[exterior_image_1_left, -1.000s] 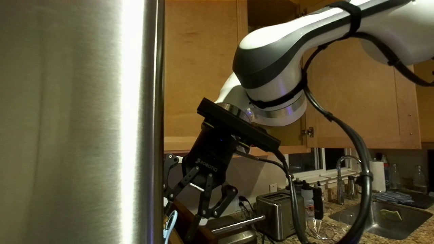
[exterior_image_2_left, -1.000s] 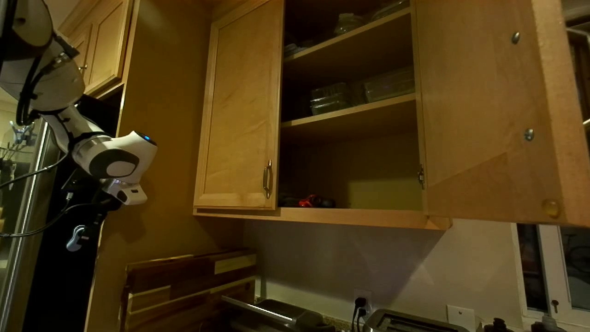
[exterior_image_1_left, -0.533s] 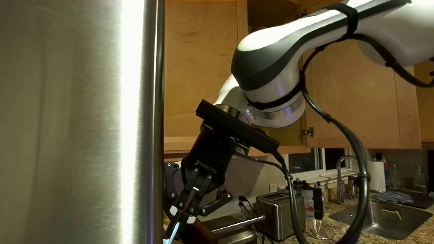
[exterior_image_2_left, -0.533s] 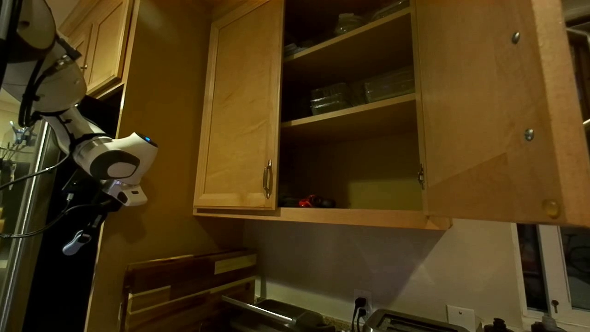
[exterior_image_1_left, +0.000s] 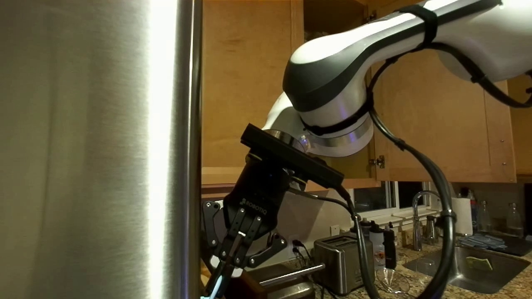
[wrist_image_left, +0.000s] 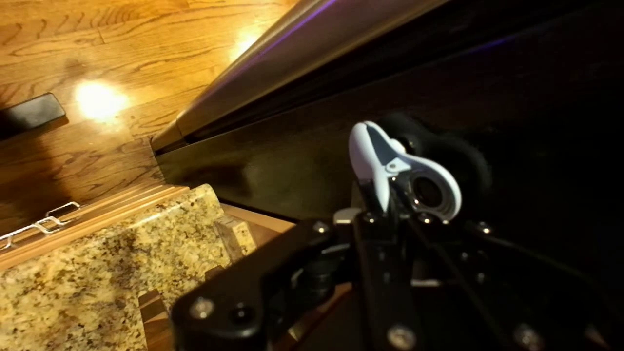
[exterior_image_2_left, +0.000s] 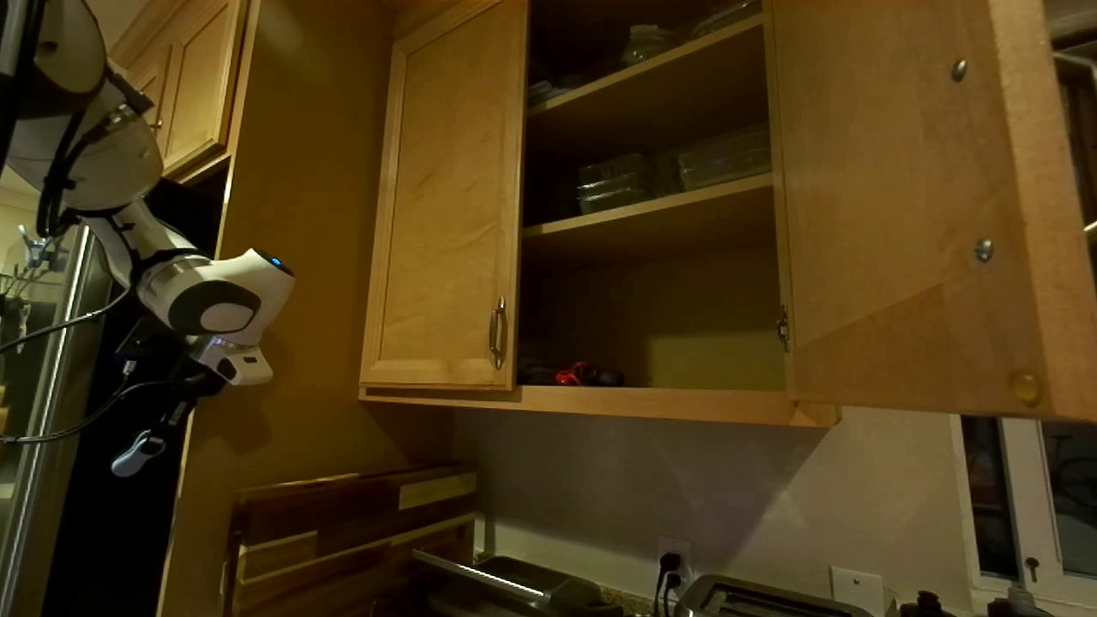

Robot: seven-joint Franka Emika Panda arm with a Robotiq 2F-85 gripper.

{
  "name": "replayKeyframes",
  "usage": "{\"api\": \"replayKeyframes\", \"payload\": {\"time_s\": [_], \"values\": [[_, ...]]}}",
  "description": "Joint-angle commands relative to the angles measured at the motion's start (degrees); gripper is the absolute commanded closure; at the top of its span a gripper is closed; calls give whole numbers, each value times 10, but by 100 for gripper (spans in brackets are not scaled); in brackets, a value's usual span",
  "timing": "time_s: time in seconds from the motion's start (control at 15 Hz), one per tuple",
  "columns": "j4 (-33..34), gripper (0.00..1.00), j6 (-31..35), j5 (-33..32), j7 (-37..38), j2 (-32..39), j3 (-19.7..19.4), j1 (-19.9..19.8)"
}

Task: Take the object and put it in the cabinet, then close the door

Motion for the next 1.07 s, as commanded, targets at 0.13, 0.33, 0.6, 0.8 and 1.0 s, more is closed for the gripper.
{"api": "replayKeyframes", "payload": {"time_s": [0.13,0.33,0.6,0.8,1.0], "values": [[-39,93,-20,-17,21,-67,-25,-9],[-68,93,-14,-49,58,-109,-42,-29],[-108,93,-12,-96,133,-170,-65,-68],[-126,93,-15,-116,184,-203,-82,-93],[-133,93,-13,-131,229,-219,-87,-111]]}}
